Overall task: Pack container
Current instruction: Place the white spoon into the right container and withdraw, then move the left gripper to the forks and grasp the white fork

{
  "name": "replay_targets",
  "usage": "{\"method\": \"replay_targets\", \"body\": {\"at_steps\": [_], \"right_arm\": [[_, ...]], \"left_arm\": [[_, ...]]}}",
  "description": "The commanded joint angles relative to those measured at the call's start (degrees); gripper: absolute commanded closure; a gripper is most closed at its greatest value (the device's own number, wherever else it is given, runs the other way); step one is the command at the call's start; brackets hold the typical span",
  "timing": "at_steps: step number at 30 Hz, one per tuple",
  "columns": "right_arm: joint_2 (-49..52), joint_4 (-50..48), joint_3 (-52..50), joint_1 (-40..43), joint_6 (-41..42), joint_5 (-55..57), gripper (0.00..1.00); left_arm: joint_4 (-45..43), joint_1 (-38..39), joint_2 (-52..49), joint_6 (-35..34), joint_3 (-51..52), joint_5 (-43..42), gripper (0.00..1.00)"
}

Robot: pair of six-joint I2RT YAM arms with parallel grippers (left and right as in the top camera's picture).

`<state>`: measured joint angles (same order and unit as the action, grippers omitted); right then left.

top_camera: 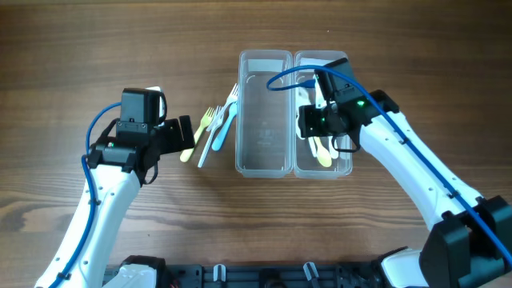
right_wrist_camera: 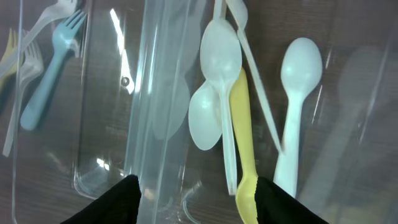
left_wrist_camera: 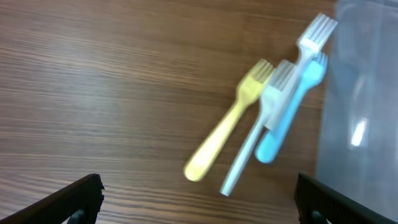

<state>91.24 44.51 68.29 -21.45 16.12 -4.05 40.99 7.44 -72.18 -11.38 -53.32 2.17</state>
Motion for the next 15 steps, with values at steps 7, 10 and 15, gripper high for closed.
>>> {"method": "replay_targets", "body": {"at_steps": [7, 10, 15], "right_arm": [[-13.92, 0.61, 3.34, 10.88, 0.33, 0.13, 0.3], [-18.38, 1.99, 3.34, 14.69, 0.33, 0.11, 0.23], [-22.4, 4.63, 3.34, 16.13, -1.16, 0.15, 0.2]], "left_arm": [[2.19, 0.07, -0.11, 0.15, -1.18, -17.84, 0.0], [-0.17, 0.04, -0.11, -4.81, -1.18, -17.84, 0.0], [-4.55, 0.87, -1.11, -8.55, -1.33, -16.96, 0.56]]}}
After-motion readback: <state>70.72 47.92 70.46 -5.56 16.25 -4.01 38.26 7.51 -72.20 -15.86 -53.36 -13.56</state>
